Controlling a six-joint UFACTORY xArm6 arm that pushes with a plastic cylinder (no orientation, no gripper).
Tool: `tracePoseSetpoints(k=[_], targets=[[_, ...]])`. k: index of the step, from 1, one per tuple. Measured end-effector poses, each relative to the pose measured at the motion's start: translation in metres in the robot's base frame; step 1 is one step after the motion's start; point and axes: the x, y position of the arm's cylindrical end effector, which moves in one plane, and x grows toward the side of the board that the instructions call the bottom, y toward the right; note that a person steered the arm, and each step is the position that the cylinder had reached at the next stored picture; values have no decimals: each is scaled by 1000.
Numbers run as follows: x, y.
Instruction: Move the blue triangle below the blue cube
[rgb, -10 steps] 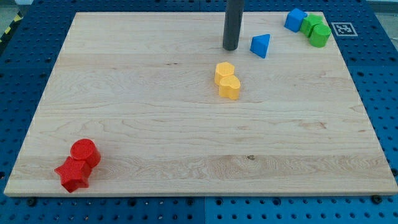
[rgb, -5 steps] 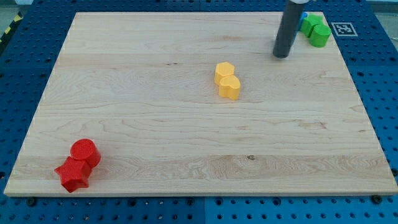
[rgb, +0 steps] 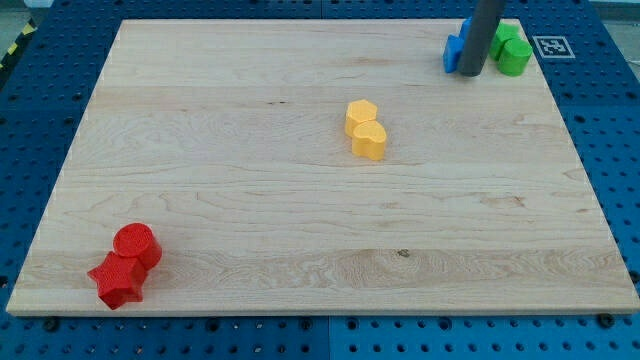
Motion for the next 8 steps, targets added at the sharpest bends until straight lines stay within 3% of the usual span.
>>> tracePoseSetpoints(k=[2,3,6,8], targets=[[-11,-42],[-32,-38],[-36,-5],[-64,-94]])
